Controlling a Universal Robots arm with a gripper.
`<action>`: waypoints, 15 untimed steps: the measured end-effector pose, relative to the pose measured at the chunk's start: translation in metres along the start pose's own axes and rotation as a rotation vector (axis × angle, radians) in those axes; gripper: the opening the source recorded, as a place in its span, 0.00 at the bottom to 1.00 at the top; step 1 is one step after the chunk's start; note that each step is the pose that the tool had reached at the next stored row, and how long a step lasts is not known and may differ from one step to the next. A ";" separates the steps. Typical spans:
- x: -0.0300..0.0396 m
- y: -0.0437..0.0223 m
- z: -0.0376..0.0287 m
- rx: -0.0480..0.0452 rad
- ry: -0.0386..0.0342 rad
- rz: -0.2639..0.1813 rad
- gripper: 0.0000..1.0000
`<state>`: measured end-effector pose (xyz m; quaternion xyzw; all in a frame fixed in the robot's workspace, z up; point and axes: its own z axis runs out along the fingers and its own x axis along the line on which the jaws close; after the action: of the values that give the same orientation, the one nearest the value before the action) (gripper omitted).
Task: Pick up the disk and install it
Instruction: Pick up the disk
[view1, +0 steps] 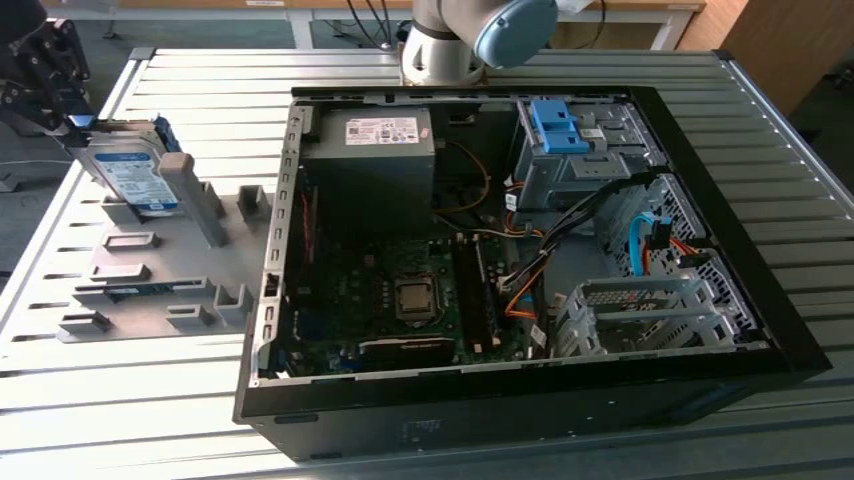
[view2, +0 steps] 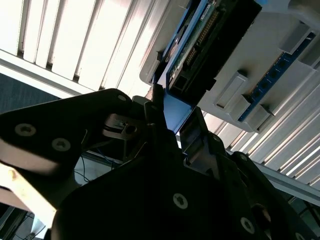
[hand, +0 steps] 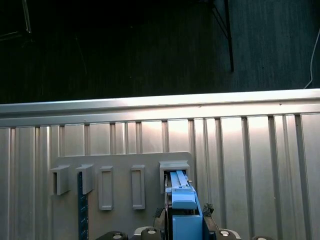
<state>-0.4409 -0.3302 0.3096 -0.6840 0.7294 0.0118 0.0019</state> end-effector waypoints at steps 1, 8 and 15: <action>0.0000 0.0000 0.0002 0.0000 0.0000 0.000 0.39; -0.0015 0.0001 0.0012 0.0000 0.0000 0.000 0.46; -0.0019 0.0010 0.0078 0.0000 0.0000 0.000 0.46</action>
<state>-0.4419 -0.3280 0.3019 -0.6841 0.7293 0.0118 0.0019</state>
